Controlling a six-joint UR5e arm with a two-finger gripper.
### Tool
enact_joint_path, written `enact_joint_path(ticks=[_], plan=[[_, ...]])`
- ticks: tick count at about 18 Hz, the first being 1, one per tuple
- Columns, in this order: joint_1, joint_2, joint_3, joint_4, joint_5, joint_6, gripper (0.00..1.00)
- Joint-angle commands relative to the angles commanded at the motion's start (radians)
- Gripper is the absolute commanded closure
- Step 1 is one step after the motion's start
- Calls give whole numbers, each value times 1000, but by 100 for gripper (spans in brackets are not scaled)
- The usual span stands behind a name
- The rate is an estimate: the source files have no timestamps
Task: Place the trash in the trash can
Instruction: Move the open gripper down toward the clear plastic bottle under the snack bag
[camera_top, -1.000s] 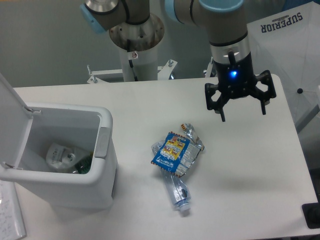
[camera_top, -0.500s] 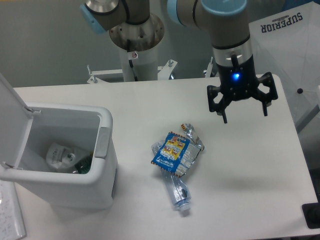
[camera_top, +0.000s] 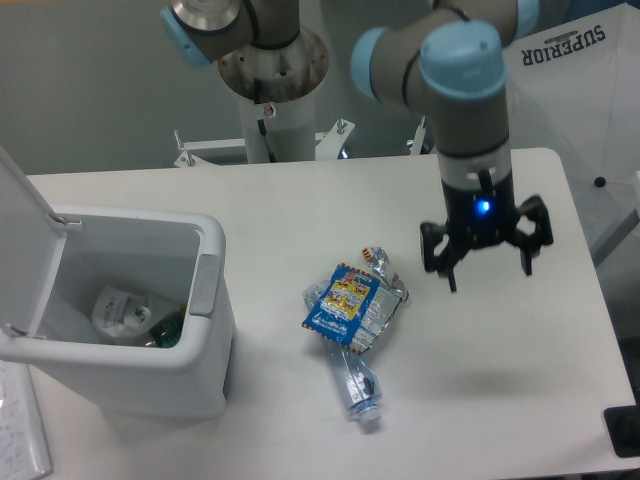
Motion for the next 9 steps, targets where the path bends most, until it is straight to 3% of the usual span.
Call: enact_joint_path(ticks=[3, 5, 9], plan=[[-3, -72, 15, 2, -54, -9, 0], [-9, -118, 61, 2, -104, -57, 0], [-15, -167, 97, 2, -148, -124, 0]])
